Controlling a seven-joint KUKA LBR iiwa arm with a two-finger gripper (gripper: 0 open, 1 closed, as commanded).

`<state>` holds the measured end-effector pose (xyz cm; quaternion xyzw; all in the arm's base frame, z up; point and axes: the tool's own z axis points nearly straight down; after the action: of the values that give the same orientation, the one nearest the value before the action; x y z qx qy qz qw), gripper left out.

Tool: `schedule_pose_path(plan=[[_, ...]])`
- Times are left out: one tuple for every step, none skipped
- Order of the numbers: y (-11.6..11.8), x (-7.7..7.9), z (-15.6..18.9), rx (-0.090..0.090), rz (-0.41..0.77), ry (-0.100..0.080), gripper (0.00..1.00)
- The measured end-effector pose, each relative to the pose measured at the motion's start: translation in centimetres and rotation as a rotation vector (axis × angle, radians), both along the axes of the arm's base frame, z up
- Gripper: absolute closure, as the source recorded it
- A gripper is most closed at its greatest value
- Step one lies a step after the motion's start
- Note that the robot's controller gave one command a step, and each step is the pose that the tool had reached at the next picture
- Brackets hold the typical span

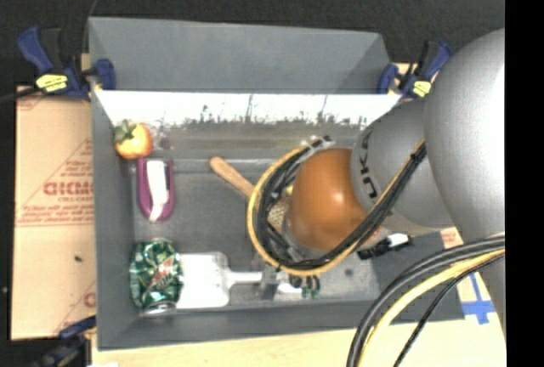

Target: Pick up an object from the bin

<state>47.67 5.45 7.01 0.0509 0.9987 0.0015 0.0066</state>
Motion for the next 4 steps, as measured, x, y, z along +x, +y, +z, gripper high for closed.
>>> schedule_pose_path(plan=[[0.0, 0.0, 0.0, 0.000, -0.001, 0.000, 1.00], [0.0, -0.1, 0.8, 0.000, -0.001, 0.001, 1.00], [-0.1, -0.1, 3.2, 0.000, -0.001, 0.004, 1.00], [-0.1, 0.0, 5.1, 0.001, -0.001, -0.002, 1.00]])
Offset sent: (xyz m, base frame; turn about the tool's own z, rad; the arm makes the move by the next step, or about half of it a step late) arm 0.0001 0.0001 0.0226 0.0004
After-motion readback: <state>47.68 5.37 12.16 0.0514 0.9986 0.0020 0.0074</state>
